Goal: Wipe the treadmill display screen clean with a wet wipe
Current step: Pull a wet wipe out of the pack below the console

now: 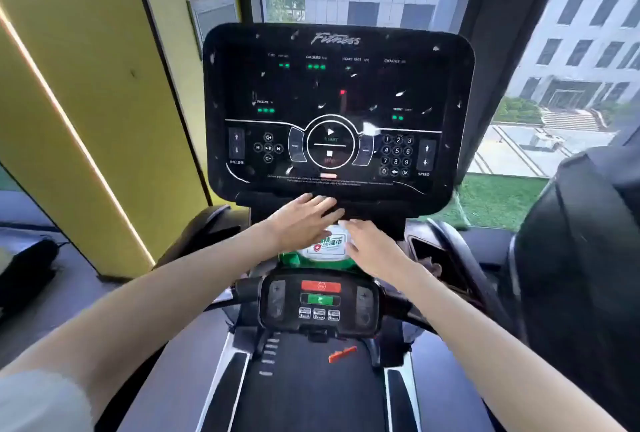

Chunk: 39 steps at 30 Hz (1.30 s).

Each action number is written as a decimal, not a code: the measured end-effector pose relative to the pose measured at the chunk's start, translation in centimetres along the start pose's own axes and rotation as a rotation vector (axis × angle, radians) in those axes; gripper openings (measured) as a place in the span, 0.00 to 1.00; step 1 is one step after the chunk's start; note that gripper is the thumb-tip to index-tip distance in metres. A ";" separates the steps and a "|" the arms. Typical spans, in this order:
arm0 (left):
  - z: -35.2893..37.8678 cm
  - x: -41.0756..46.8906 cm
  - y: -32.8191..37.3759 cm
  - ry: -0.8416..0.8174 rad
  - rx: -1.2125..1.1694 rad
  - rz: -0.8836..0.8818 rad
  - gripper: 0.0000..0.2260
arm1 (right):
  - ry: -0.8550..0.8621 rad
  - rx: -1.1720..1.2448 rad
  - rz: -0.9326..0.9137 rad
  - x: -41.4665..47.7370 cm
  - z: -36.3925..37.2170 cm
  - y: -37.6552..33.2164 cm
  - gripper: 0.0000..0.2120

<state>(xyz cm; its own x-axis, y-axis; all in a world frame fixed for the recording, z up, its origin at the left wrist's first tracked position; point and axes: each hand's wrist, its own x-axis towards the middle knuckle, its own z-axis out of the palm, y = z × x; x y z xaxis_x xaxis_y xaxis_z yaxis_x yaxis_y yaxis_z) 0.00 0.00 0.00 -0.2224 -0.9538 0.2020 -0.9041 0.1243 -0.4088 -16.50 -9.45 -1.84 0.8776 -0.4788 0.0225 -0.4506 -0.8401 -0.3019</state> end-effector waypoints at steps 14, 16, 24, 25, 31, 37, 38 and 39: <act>6.6 1.4 2.4 -0.365 -0.317 -0.173 0.24 | -0.071 -0.060 -0.120 4.5 4.4 4.8 0.26; 6.5 1.5 2.5 -0.359 -0.288 -0.110 0.21 | -0.072 -0.032 -0.144 4.6 4.5 5.2 0.25; 4.9 1.3 0.7 -0.224 -0.322 -0.064 0.21 | -0.060 0.134 -0.105 4.3 4.1 5.3 0.31; 4.5 1.5 0.5 -0.192 -0.304 -0.089 0.21 | -0.065 0.150 -0.090 4.2 4.0 5.2 0.34; 3.4 3.5 -0.9 -0.024 -0.121 -0.116 0.12 | 0.067 0.173 -0.018 3.2 2.8 4.3 0.23; 4.6 2.2 -1.1 -0.205 -0.111 0.089 0.17 | 0.102 0.126 -0.078 3.9 2.7 3.1 0.07; 5.1 1.8 -0.9 -0.278 -0.153 0.071 0.15 | 0.051 0.098 -0.076 4.3 3.1 2.9 0.08; 5.9 1.7 -0.9 -0.332 -0.205 0.020 0.13 | 0.000 0.075 -0.058 4.6 3.5 2.6 0.11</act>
<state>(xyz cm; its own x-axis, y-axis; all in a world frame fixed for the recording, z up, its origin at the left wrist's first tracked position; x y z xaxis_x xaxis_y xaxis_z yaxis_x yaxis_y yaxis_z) 2.60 -3.30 -4.52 -0.1413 -0.9830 -0.1169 -0.9624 0.1641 -0.2165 -13.06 -12.96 -5.86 0.9017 -0.4303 0.0422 -0.3858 -0.8448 -0.3708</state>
